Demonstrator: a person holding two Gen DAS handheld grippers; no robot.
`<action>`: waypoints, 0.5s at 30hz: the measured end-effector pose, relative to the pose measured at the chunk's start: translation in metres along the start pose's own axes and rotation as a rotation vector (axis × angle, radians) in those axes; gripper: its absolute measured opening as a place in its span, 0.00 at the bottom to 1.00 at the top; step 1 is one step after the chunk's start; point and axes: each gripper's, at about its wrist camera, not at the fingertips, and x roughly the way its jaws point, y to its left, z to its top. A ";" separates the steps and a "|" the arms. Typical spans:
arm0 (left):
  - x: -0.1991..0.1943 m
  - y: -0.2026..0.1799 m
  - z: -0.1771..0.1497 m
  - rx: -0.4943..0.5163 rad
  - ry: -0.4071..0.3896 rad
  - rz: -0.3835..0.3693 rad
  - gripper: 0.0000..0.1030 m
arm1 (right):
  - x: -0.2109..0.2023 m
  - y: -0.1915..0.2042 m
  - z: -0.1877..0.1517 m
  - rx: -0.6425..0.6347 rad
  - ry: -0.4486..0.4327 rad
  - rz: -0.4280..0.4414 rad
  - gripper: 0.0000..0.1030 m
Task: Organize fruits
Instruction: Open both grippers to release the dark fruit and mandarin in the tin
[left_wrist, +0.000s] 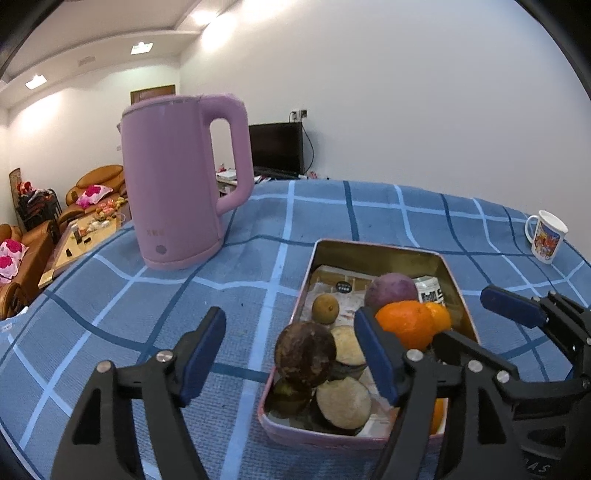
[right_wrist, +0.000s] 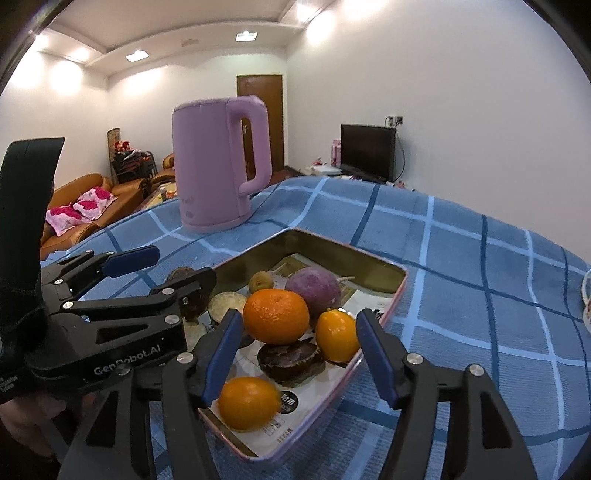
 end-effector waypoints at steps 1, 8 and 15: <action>-0.003 -0.001 0.001 0.001 -0.008 0.000 0.73 | -0.002 0.000 -0.001 0.002 -0.006 -0.005 0.64; -0.021 -0.003 0.007 -0.007 -0.059 0.002 0.88 | -0.018 -0.012 -0.003 0.035 -0.028 -0.062 0.64; -0.031 -0.005 0.010 -0.001 -0.073 0.007 0.90 | -0.037 -0.024 0.000 0.069 -0.066 -0.106 0.66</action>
